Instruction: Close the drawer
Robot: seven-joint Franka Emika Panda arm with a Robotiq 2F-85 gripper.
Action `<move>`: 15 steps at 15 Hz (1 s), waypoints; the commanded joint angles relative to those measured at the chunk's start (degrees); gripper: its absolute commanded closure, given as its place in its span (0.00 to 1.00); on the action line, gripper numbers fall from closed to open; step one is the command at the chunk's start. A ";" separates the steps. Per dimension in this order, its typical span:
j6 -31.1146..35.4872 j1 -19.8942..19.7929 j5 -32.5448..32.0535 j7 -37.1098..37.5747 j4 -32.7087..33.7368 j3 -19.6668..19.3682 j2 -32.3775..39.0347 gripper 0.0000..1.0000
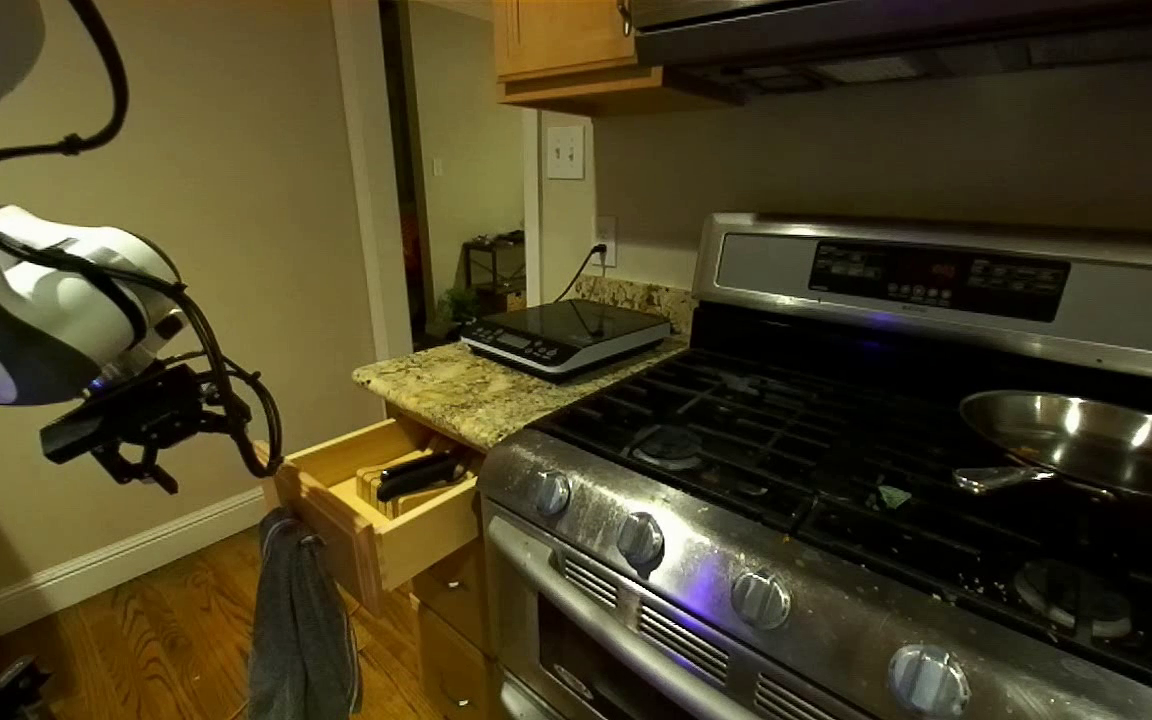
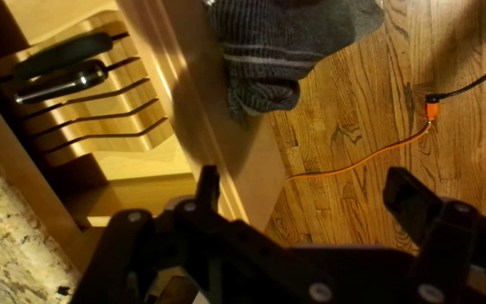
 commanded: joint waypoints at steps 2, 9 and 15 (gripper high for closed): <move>-0.84 -0.16 8.57 -2.33 -4.65 1.54 -4.65 0.00; -0.23 -1.47 19.96 -6.65 -6.53 1.37 -2.30 0.00; -0.15 -1.95 21.90 -2.73 -6.03 -0.55 -0.59 0.47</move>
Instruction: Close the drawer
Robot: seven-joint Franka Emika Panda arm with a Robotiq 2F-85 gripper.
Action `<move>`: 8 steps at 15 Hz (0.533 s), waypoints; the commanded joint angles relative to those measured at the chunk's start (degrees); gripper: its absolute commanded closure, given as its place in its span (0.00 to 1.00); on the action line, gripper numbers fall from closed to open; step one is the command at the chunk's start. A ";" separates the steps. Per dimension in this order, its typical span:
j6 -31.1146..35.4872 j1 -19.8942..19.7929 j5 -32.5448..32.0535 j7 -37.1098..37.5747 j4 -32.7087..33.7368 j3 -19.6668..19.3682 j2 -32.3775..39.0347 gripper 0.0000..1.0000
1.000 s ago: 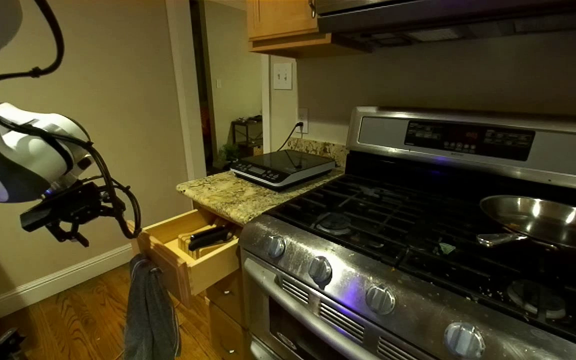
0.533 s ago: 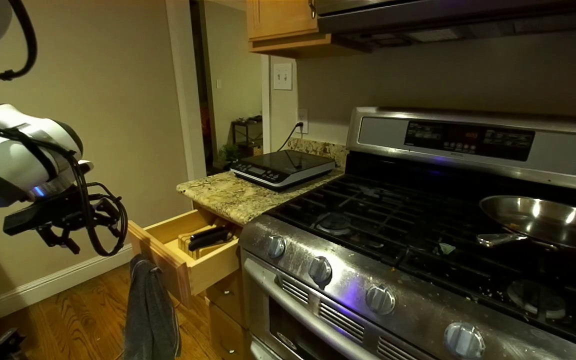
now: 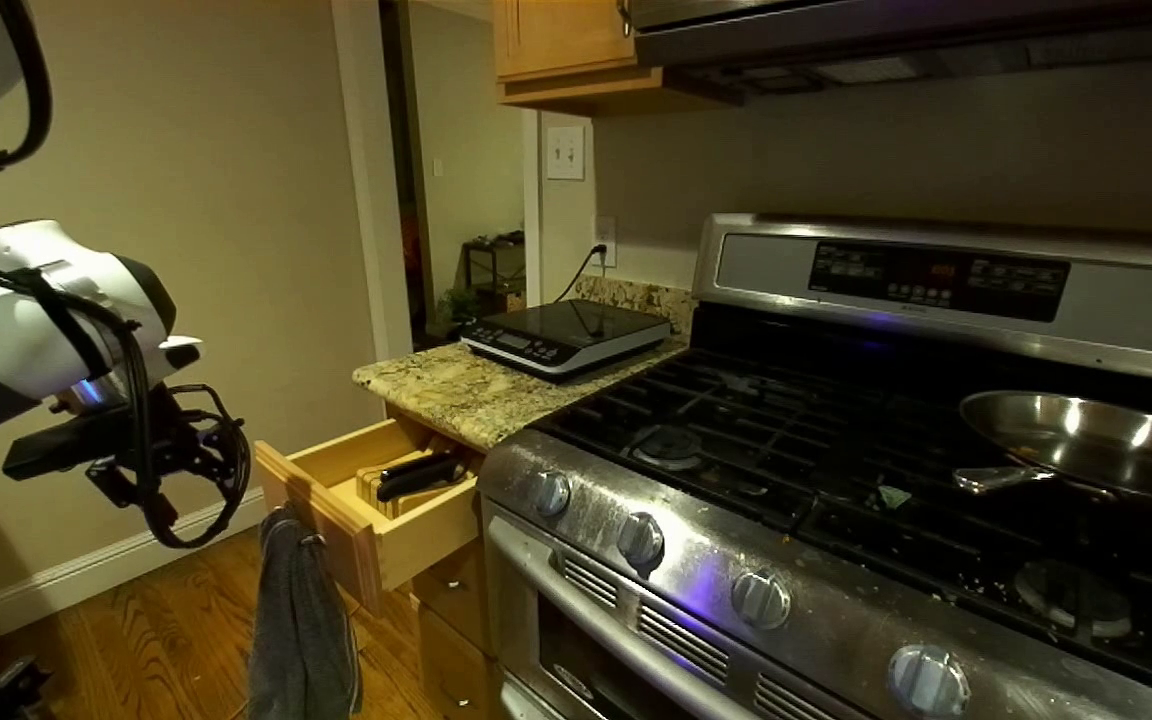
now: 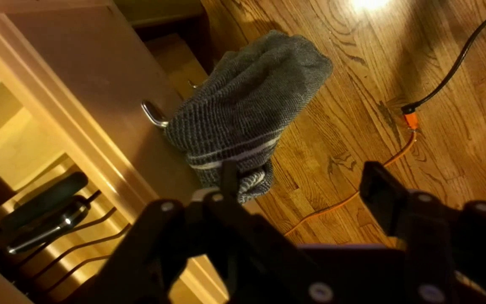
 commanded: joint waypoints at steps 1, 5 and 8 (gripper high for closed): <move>-0.17 -0.82 0.73 2.61 -0.71 -1.37 -0.03 0.53; -0.51 -0.15 -2.77 9.92 0.14 -4.30 0.27 0.80; -2.05 0.66 -7.66 17.81 1.77 -6.24 0.95 0.93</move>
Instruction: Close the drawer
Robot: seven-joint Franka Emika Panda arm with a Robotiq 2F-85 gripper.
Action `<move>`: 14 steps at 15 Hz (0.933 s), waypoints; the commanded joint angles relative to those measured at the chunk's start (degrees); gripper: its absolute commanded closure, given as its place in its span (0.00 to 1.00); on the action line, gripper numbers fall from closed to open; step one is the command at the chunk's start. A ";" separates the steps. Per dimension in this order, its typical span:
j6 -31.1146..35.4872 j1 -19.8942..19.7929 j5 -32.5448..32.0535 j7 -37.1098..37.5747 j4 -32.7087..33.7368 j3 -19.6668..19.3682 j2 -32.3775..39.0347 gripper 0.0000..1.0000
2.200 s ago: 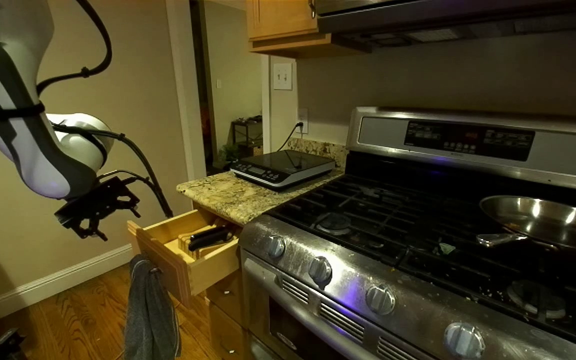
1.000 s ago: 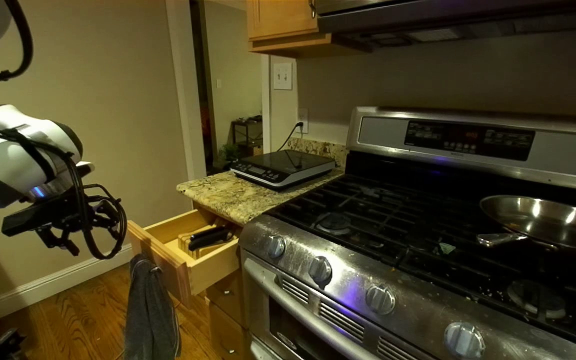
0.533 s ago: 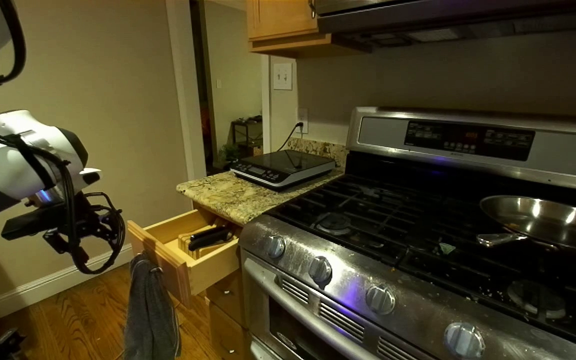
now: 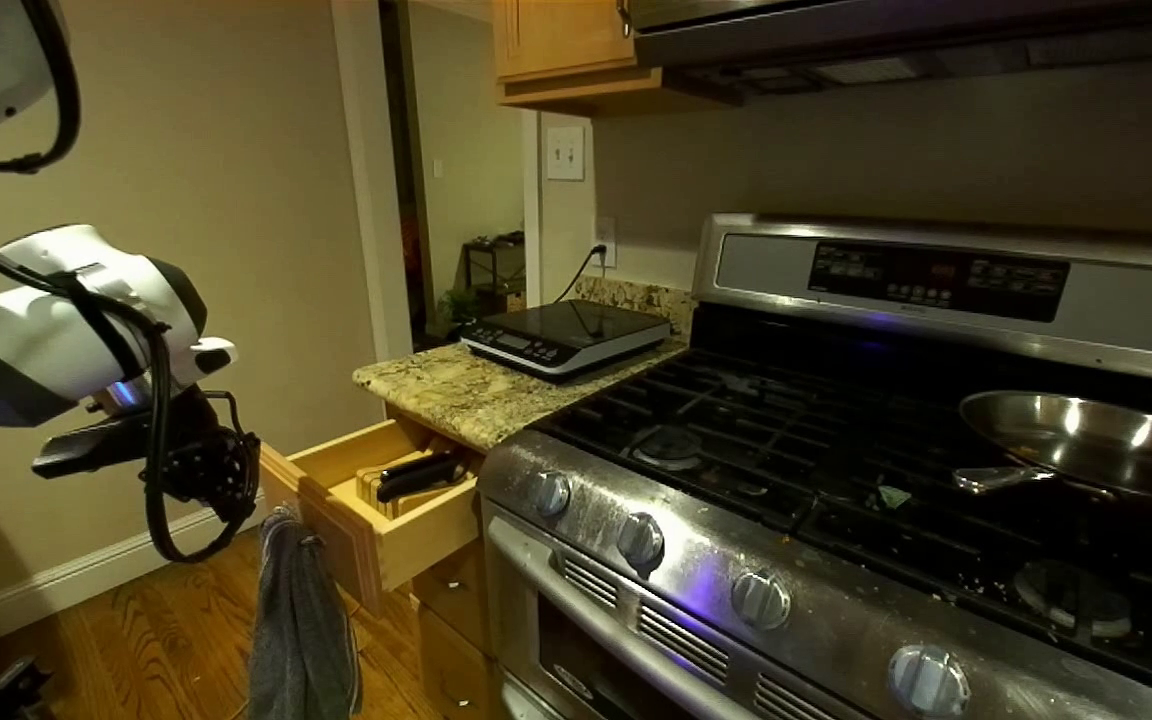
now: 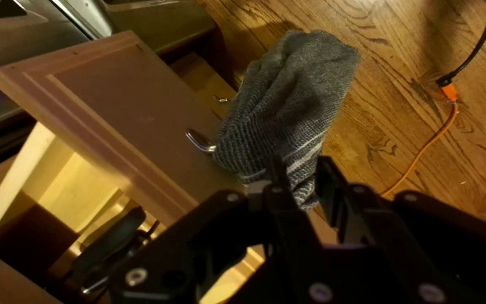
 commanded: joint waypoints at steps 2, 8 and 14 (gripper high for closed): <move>-2.59 1.15 -9.19 12.94 2.54 -2.73 1.55 0.96; -3.24 1.16 -16.17 22.83 6.14 -3.54 8.64 0.92; -6.37 2.48 -21.85 28.54 10.83 -3.91 11.85 0.93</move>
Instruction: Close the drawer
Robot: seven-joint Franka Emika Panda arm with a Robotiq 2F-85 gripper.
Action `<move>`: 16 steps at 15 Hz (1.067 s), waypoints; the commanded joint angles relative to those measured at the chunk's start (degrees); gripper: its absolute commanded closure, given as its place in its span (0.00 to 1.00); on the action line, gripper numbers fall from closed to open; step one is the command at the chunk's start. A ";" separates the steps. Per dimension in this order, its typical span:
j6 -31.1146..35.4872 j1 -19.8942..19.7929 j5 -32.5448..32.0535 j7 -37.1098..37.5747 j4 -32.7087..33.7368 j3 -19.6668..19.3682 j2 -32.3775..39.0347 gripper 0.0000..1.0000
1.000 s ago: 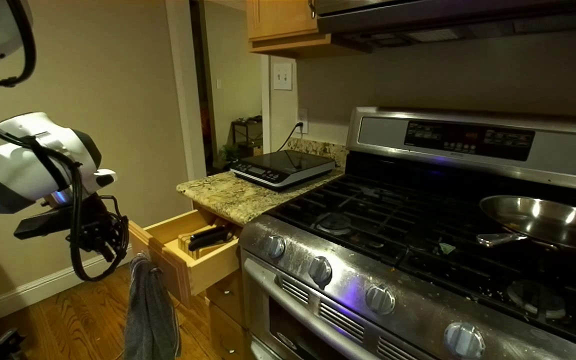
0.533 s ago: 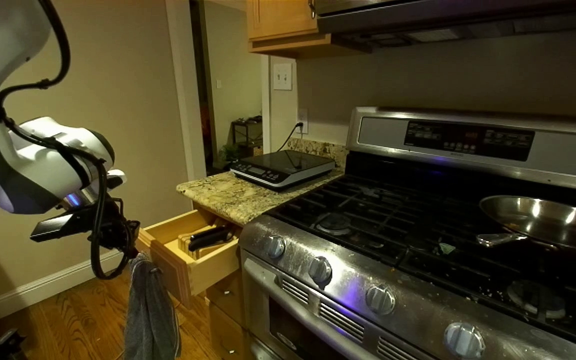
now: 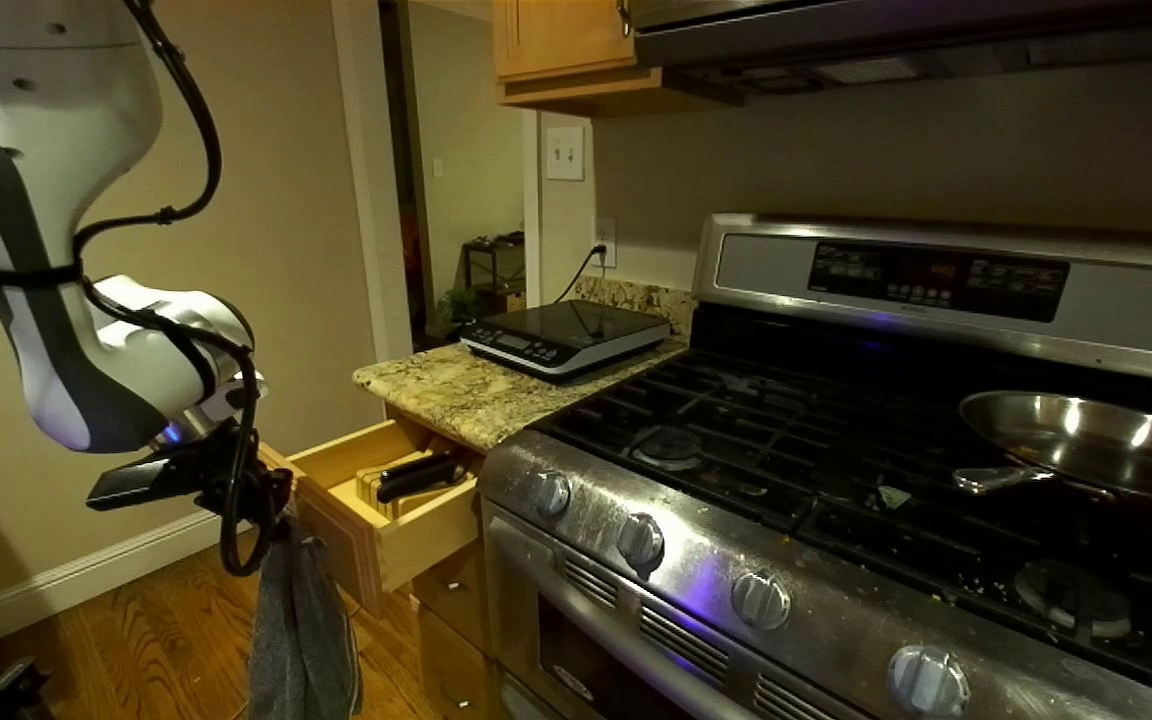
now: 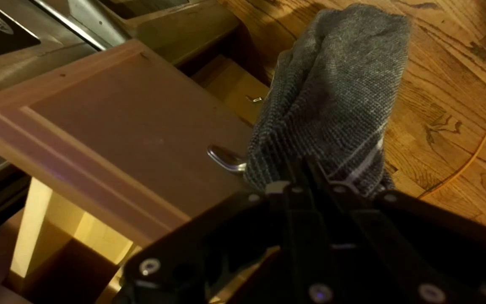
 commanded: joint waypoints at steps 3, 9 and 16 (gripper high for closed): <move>-5.23 2.56 -5.21 5.79 3.19 -0.64 -0.02 0.93; -7.87 3.52 -13.20 11.20 6.35 -1.21 1.06 0.93; -11.83 2.36 -27.11 17.11 13.82 -1.63 6.79 0.93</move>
